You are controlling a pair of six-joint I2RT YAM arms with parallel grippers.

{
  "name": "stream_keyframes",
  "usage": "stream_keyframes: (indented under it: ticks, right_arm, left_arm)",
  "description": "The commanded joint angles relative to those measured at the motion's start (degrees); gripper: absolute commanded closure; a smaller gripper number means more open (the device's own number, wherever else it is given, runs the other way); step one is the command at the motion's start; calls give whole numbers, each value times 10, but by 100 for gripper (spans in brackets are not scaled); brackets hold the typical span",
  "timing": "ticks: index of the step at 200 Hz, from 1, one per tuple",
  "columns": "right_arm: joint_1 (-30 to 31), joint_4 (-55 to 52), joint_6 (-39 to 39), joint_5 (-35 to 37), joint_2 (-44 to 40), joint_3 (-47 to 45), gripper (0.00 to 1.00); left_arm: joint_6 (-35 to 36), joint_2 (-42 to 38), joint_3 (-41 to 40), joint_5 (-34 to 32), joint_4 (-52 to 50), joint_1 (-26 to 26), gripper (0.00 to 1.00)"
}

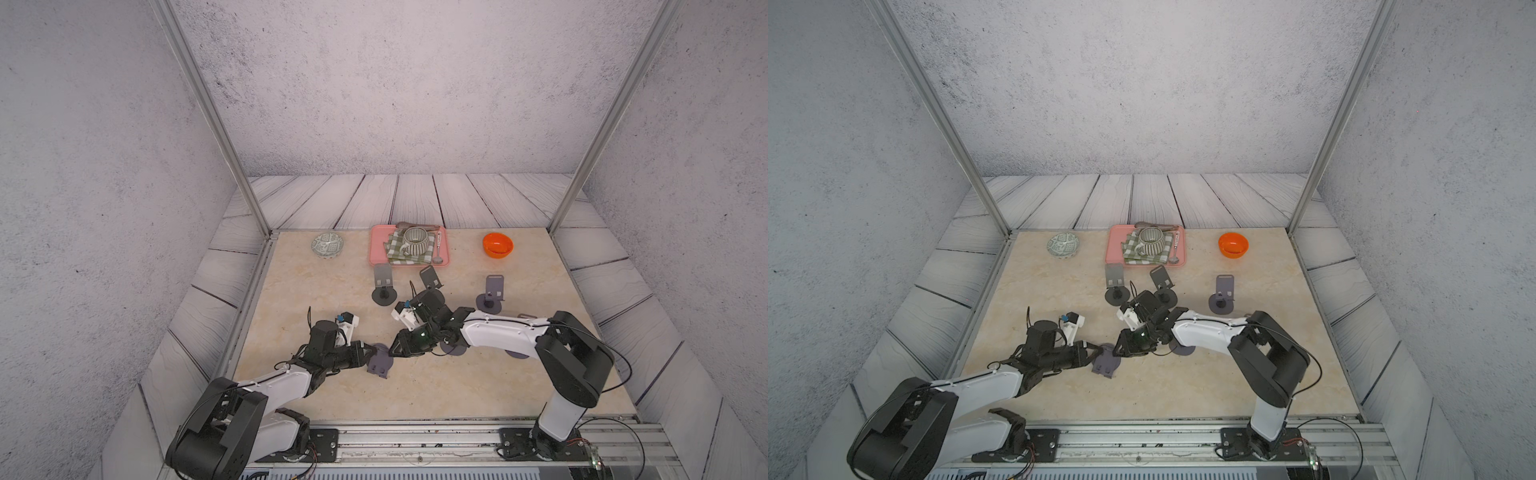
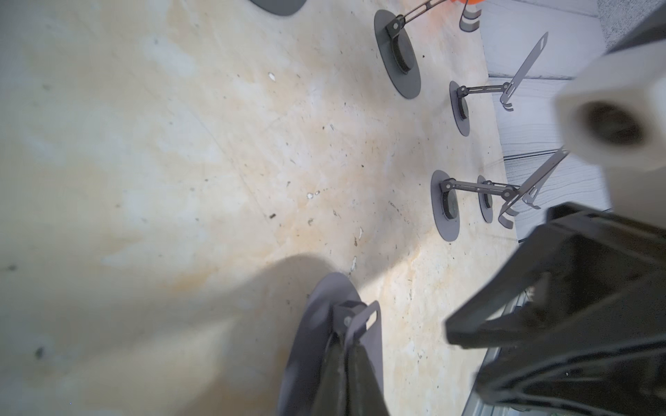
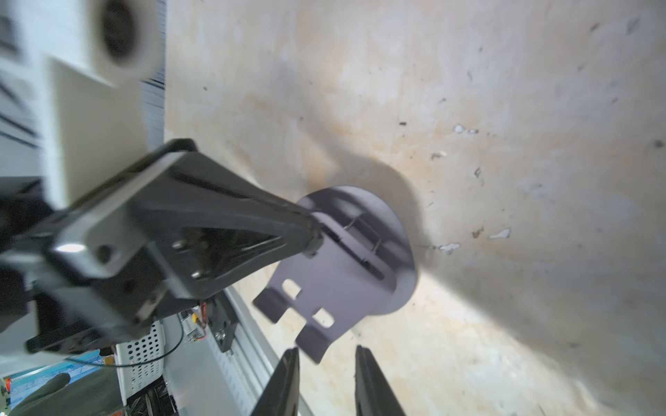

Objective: Open the phone stand
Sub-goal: Pick up the phone stand at the center of the board, then open the phone stand.

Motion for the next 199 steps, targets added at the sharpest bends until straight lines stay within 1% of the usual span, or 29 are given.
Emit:
stream_keyframes:
  ticks: [1, 28, 48, 66, 77, 94, 114, 128, 147, 199]
  right_arm:
    - [-15, -96, -39, 39, -86, 31, 69]
    - [-32, -139, -45, 76, -176, 33, 68]
    - [-34, -145, -37, 75, -220, 17, 65]
    - [-34, -109, -16, 63, -252, -17, 62]
    - [-35, -75, -3, 59, -271, -44, 58]
    - [-34, -46, 4, 44, -288, -64, 58]
    - [-34, -10, 16, 16, -296, -83, 58]
    - [-34, 20, 26, -6, -299, -93, 58]
    - [-34, 59, 36, -27, -306, -108, 58]
    - [-33, 134, 65, -51, -291, -135, 59]
  left_arm:
    - [-36, -25, -4, -18, -30, -2, 100]
    - [-93, -87, 43, -4, -51, -2, 100]
    - [-142, -130, 83, 2, -67, -2, 100]
    - [-187, -160, 109, 11, -62, -2, 100]
    - [-218, -174, 118, 14, -56, -2, 100]
    - [-263, -192, 122, 24, -33, -2, 100]
    - [-299, -203, 124, 40, -9, -2, 100]
    - [-311, -210, 124, 50, 8, -5, 100]
    - [-304, -222, 131, 48, -5, -11, 100]
    - [-297, -230, 139, 38, -7, -39, 100]
